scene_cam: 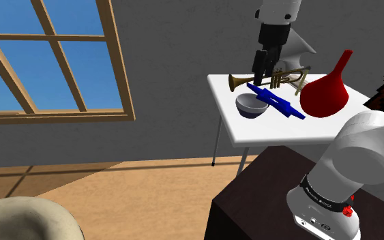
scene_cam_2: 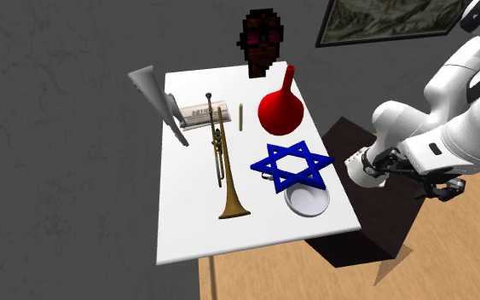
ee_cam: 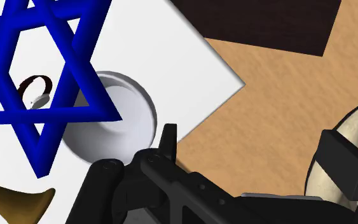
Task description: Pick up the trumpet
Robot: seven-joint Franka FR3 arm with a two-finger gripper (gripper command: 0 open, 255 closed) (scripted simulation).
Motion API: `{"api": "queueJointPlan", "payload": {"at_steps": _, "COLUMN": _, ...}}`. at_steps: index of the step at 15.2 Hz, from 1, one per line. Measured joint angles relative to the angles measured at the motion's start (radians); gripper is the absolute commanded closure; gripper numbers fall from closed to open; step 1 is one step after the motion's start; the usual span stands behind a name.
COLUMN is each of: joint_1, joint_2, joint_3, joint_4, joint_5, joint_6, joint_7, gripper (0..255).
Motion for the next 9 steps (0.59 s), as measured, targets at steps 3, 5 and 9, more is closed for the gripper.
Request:
{"api": "queueJointPlan", "payload": {"at_steps": 3, "joint_1": -0.006, "joint_2": -0.002, "joint_3": -0.031, "joint_4": -0.013, "joint_5": -0.027, "joint_6": 0.009, "joint_7": -0.049, "gripper": 0}}
{"api": "queueJointPlan", "payload": {"at_steps": 5, "joint_1": -0.014, "joint_2": 0.001, "joint_3": -0.075, "joint_4": -0.027, "joint_5": -0.066, "joint_6": 0.023, "joint_7": -0.121, "gripper": 0}}
{"api": "queueJointPlan", "payload": {"at_steps": 9, "joint_1": -0.027, "joint_2": 0.015, "joint_3": -0.160, "joint_4": -0.032, "joint_5": -0.144, "joint_6": 0.043, "joint_7": -0.268, "gripper": 0}}
